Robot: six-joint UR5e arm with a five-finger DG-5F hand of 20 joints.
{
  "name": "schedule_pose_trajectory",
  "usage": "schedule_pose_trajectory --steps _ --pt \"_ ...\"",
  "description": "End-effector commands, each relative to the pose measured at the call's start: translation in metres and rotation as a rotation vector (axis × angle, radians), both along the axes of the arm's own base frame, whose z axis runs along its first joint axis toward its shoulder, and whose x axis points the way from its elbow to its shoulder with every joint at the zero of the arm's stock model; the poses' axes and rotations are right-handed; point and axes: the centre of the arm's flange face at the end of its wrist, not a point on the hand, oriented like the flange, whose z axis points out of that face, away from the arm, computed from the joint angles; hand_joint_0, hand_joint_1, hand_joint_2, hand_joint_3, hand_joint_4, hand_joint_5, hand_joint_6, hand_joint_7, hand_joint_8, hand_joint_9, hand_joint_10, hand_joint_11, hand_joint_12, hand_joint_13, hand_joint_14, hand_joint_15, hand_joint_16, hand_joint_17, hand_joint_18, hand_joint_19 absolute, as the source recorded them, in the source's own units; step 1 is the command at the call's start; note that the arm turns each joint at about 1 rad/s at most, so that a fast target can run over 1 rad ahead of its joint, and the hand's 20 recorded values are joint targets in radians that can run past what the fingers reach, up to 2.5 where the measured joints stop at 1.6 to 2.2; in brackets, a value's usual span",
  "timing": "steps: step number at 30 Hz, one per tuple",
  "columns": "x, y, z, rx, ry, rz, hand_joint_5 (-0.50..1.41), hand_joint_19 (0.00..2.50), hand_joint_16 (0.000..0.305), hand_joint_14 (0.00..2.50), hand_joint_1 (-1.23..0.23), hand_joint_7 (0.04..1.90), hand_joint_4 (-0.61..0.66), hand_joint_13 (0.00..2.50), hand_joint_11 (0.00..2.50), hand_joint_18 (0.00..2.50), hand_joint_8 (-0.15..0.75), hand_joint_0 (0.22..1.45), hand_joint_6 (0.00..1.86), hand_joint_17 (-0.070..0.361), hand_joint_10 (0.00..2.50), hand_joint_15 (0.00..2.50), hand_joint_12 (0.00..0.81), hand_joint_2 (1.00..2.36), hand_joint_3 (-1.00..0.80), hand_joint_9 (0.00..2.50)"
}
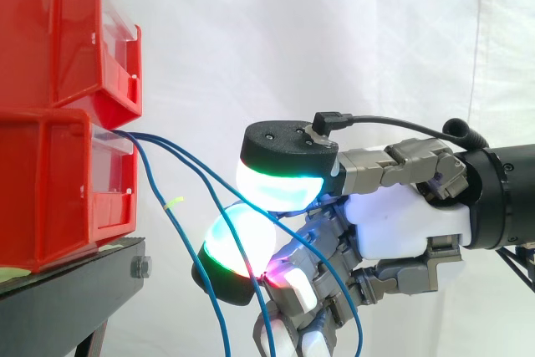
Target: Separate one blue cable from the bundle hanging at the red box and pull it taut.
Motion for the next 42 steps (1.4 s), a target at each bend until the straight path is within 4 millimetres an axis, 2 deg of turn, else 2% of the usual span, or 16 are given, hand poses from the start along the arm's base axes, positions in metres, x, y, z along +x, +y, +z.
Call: schedule_pose_trajectory --steps 1,12,16,19,23,26,28,30,32,33,34,36,37,38,39,42 --pt "-0.0004 0.0000 -0.0005 0.000 0.003 0.000 -0.17 0.49 0.050 0.02 -0.74 0.92 0.09 0.88 0.89 0.89 0.335 0.59 0.89 0.112 0.02 0.47 0.379 1.00 -0.09 1.00" --pt "0.0000 0.0022 -0.0004 0.000 0.002 0.002 -0.18 0.49 0.047 0.02 -0.75 0.97 -0.17 0.90 1.10 0.91 0.329 0.63 0.93 0.106 0.01 0.49 0.373 1.01 0.07 1.08" --pt "0.0001 0.0032 -0.0004 0.000 0.002 0.002 -0.18 0.49 0.047 0.02 -0.76 1.02 -0.23 0.94 1.19 0.94 0.331 0.64 0.94 0.106 0.01 0.52 0.374 1.00 0.10 1.14" --pt "0.0001 0.0031 -0.0004 -0.001 0.002 0.000 -0.18 0.51 0.046 0.02 -0.77 1.15 -0.27 0.98 1.32 0.94 0.326 0.66 0.94 0.103 0.01 0.58 0.367 1.00 0.13 1.20" --pt "0.0000 0.0041 -0.0005 -0.001 0.003 0.000 -0.18 0.53 0.045 0.02 -0.77 1.16 -0.27 1.02 1.49 0.96 0.316 0.66 0.94 0.100 0.00 0.70 0.363 1.00 0.12 1.25" --pt "0.0000 0.0041 -0.0005 0.001 0.003 0.000 -0.18 0.58 0.044 0.02 -0.76 1.07 -0.24 1.09 1.43 0.98 0.313 0.66 0.95 0.099 0.34 0.89 0.378 1.00 0.09 1.21" --pt "0.0000 0.0041 -0.0005 0.002 0.003 0.000 -0.19 0.58 0.044 0.02 -0.75 1.05 -0.21 1.11 1.43 0.99 0.317 0.66 0.95 0.099 0.40 0.95 0.374 1.00 0.08 1.20" --pt "-0.0004 0.0052 -0.0014 0.006 0.006 0.001 -0.19 0.65 0.043 0.02 -0.75 1.03 -0.20 1.18 1.38 1.00 0.310 0.66 0.95 0.097 0.77 1.19 0.377 1.01 0.06 1.12" --pt "-0.0001 0.0051 -0.0006 0.022 0.005 -0.002 -0.19 0.69 0.043 0.01 -0.75 1.01 -0.19 1.24 1.32 1.01 0.318 0.66 0.95 0.097 1.02 1.35 0.371 1.01 0.05 1.07" --pt "-0.0003 0.0039 0.0005 0.027 0.003 -0.004 -0.19 0.70 0.043 0.01 -0.76 1.02 -0.19 1.25 1.33 1.01 0.314 0.66 0.95 0.097 1.04 1.39 0.371 1.01 0.05 1.07" --pt "-0.0002 0.0039 -0.0006 0.034 0.005 -0.005 -0.19 0.73 0.043 0.00 -0.76 1.01 -0.19 1.27 1.25 1.02 0.314 0.66 0.95 0.096 1.22 1.49 0.364 1.01 0.05 1.04" --pt "-0.0004 0.0051 -0.0014 0.037 0.006 -0.003 -0.18 0.81 0.043 0.32 -0.76 1.02 -0.19 1.24 1.19 1.06 0.312 0.66 0.94 0.096 1.48 1.51 0.355 1.01 0.05 0.99" --pt "-0.0002 0.0039 -0.0006 0.039 0.005 -0.005 -0.18 0.87 0.042 0.64 -0.76 1.01 -0.19 1.19 1.19 1.08 0.313 0.66 0.95 0.094 1.55 1.44 0.351 1.01 0.05 0.98" --pt "-0.0002 0.0039 -0.0006 0.039 0.005 -0.005 -0.18 0.92 0.042 0.92 -0.76 1.00 -0.19 1.14 1.12 1.10 0.313 0.66 0.94 0.094 1.74 1.40 0.348 1.01 0.05 0.95" --pt "-0.0002 0.0039 -0.0006 0.039 0.005 -0.005 -0.18 0.94 0.041 1.07 -0.76 1.01 -0.19 1.11 1.09 1.11 0.312 0.66 0.94 0.093 1.83 1.37 0.339 1.01 0.05 0.94" --pt "-0.0002 0.0051 0.0005 0.036 0.003 -0.003 -0.18 1.17 0.040 1.73 -0.77 1.01 -0.19 1.01 1.07 1.21 0.311 0.66 0.94 0.089 2.02 1.25 0.334 1.01 0.05 0.91"
